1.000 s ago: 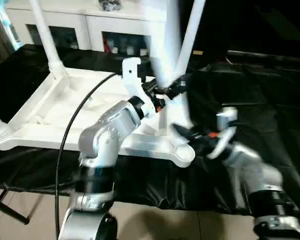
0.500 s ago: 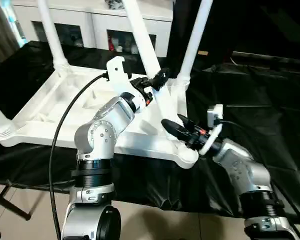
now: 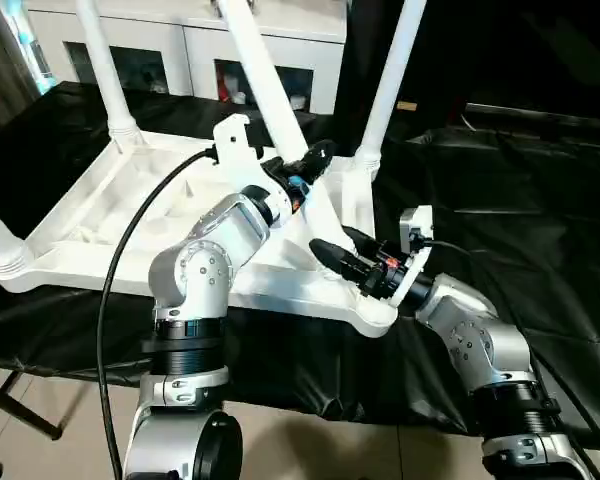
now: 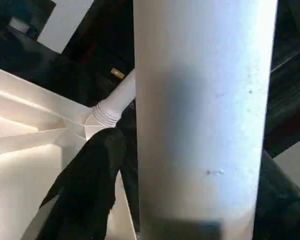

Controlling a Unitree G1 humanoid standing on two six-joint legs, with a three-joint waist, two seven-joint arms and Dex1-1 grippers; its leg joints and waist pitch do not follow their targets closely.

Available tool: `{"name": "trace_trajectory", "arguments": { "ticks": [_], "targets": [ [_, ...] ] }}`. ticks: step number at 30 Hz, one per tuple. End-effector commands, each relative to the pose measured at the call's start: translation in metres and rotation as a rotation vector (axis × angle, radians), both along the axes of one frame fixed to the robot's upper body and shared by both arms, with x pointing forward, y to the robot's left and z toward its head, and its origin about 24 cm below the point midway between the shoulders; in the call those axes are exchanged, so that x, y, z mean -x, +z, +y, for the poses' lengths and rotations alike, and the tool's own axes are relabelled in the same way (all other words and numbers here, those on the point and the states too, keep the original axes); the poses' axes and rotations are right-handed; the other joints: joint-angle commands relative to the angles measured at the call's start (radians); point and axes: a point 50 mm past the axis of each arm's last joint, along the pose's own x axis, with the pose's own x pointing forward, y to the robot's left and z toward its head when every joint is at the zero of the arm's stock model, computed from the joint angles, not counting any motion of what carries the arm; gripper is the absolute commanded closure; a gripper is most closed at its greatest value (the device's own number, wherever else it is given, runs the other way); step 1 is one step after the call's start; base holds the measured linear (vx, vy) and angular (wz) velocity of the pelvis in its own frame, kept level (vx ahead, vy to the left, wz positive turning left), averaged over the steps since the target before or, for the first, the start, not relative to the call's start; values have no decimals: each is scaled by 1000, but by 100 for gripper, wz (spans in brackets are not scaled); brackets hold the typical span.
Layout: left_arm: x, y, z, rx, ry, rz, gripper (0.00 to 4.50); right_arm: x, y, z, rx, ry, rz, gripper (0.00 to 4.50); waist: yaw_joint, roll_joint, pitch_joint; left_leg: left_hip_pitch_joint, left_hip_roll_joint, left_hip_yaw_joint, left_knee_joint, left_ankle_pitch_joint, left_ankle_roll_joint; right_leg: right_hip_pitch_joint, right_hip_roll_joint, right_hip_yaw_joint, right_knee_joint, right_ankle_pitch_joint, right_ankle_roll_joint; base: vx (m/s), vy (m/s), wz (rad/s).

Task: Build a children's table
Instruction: Pick table leg

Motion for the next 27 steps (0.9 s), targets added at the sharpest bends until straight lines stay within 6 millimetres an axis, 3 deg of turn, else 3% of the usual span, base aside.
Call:
{"name": "trace_trajectory", "arguments": {
  "ticks": [1,4,6,7,8,14,17,18,21,27],
  "targets": [
    [1,3,0,2,2,-2,156,1,10,0,1,14,-54,187,-1,-4,-78,11,17,-1,-67,-178,40,62,-67,38,-86,-304,-131,0,0,0],
    [1,4,3,-21,-5,-13,182,1,12,1,15,35,-49,187,-1,-7,-78,11,18,-1,-67,-169,44,61,-67,39,-84,-298,-130,0,0,0],
    [2,7,6,-30,-40,-49,202,1,13,0,12,78,-5,131,-2,-5,-77,12,15,-1,-68,-169,45,61,-64,39,-85,-303,-128,0,0,0],
    [2,8,7,-35,-56,-65,202,1,14,-1,15,90,5,131,-2,-3,-78,11,15,-1,-67,-169,45,62,-65,39,-86,-304,-127,0,0,0],
    [4,11,9,-49,-89,-90,227,-2,18,-6,6,83,11,115,-2,-2,-78,11,14,-1,-67,-167,43,63,-65,39,-86,-304,-124,0,0,0],
    [7,16,13,-104,-191,-136,255,-13,39,-29,-26,146,39,70,-1,0,-78,15,16,1,-65,-164,35,62,-64,40,-79,-280,-143,0,0,0],
    [10,19,13,-116,-237,-159,257,-20,47,-36,-18,149,47,43,1,-3,-80,15,16,1,-64,-151,35,63,-66,40,-76,-272,-152,0,0,0],
    [10,20,13,-118,-249,-164,259,-22,49,-37,-14,148,51,29,0,-8,-81,14,16,2,-63,-144,36,64,-67,39,-74,-270,-161,0,0,0],
    [14,21,12,-130,-304,-184,260,-27,52,-40,30,158,80,22,1,-11,-82,13,16,4,-61,-121,38,64,-67,40,-71,-246,-171,0,0,0],
    [18,22,5,-166,-364,-210,260,-23,45,-28,148,271,117,0,1,-13,-81,11,17,4,-60,-121,39,65,-67,39,-73,-268,-156,0,0,0]
  ]
}}
